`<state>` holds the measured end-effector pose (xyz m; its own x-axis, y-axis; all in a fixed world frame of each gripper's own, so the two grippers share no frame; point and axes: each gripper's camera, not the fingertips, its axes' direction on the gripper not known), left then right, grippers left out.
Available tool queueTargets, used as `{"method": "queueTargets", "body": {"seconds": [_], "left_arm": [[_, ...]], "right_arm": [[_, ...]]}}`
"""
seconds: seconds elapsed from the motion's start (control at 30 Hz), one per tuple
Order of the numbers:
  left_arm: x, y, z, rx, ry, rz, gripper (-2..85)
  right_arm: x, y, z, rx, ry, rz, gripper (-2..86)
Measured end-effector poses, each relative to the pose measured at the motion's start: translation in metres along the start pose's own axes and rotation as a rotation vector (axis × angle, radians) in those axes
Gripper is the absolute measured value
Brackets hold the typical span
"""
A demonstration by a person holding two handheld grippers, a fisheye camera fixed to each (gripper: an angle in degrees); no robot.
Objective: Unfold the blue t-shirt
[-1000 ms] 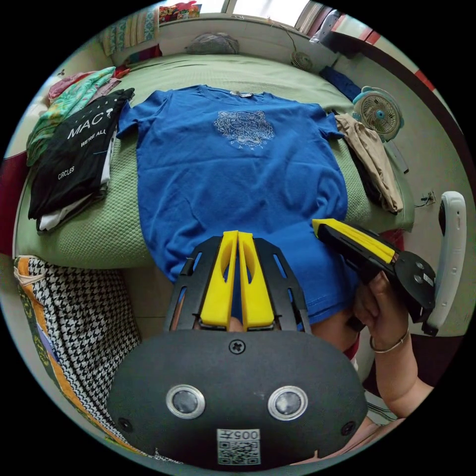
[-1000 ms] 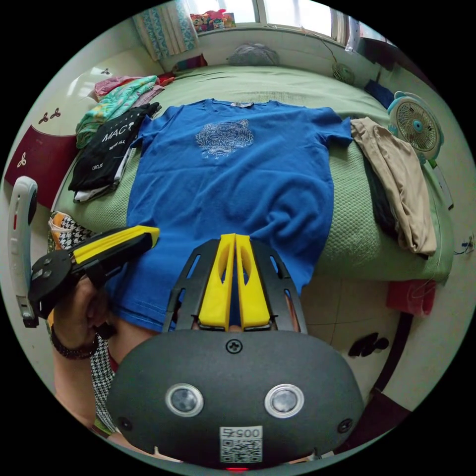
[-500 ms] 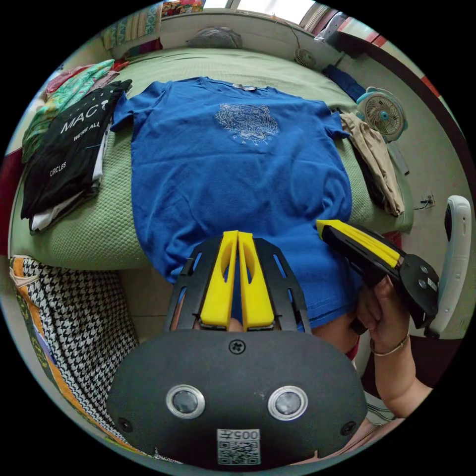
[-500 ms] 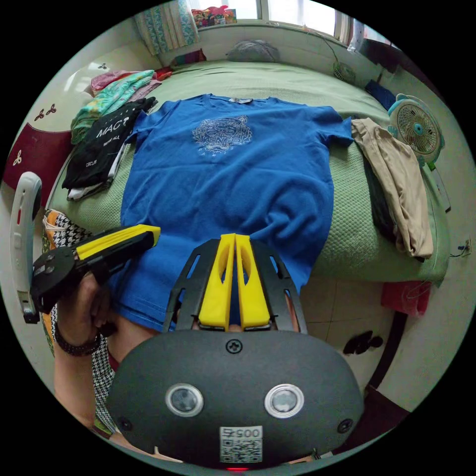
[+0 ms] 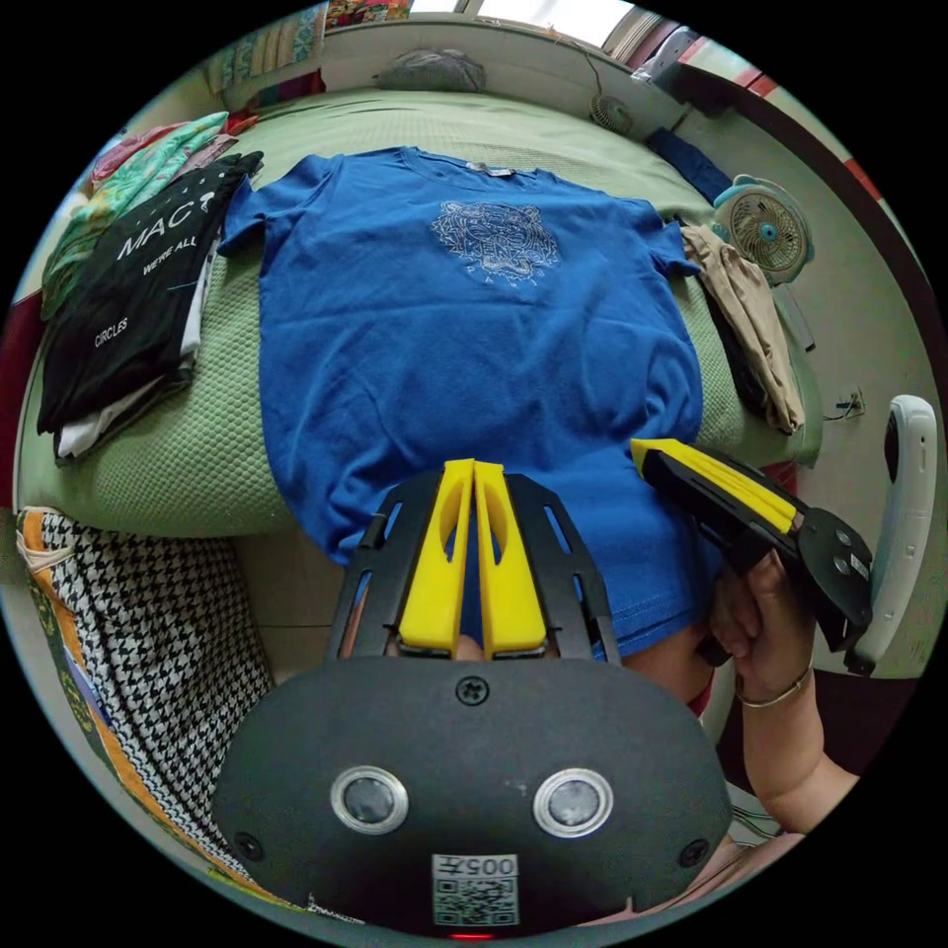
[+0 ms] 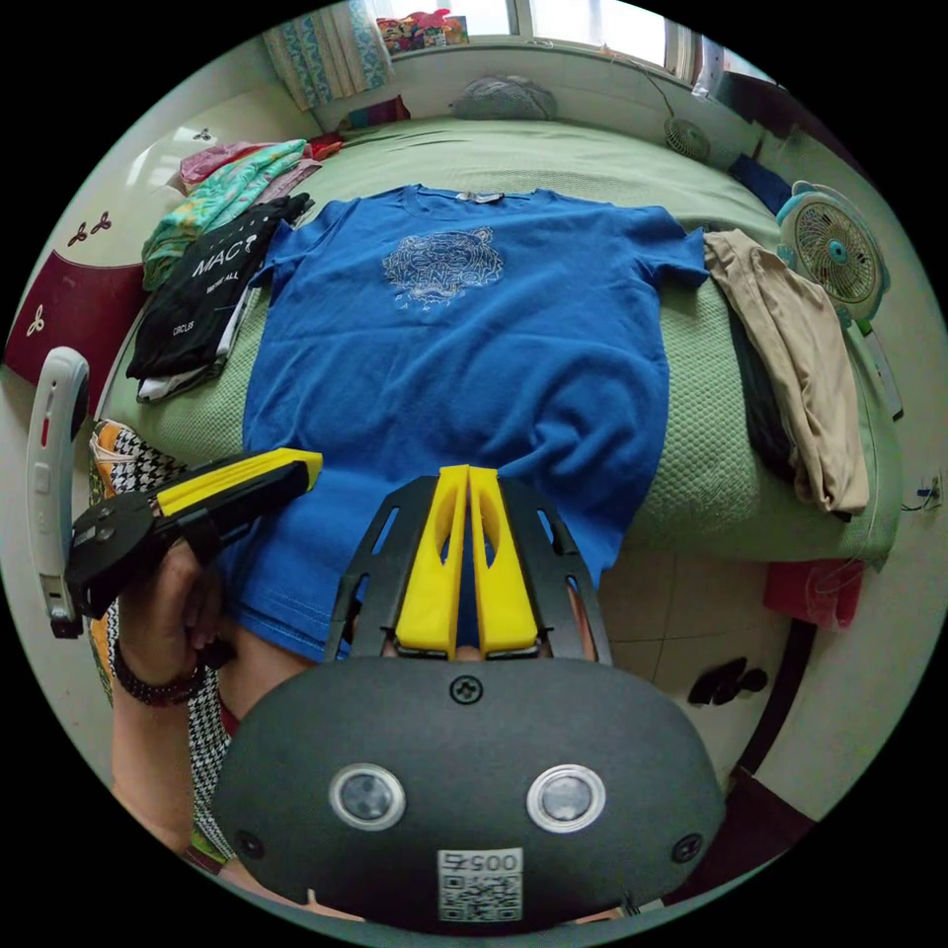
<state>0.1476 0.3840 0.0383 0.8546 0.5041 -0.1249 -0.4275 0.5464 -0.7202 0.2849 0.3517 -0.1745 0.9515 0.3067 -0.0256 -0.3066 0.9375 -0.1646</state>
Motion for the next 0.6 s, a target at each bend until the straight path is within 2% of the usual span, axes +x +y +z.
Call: {"method": "queueTargets", "body": {"seconds": [0.6], "left_arm": [[-0.0039, 0.0076, 0.0093, -0.001, 0.005, 0.0, -0.6]], "right_arm": [[-0.0004, 0.0078, -0.0004, 0.008, -0.005, 0.002, 0.0]]}}
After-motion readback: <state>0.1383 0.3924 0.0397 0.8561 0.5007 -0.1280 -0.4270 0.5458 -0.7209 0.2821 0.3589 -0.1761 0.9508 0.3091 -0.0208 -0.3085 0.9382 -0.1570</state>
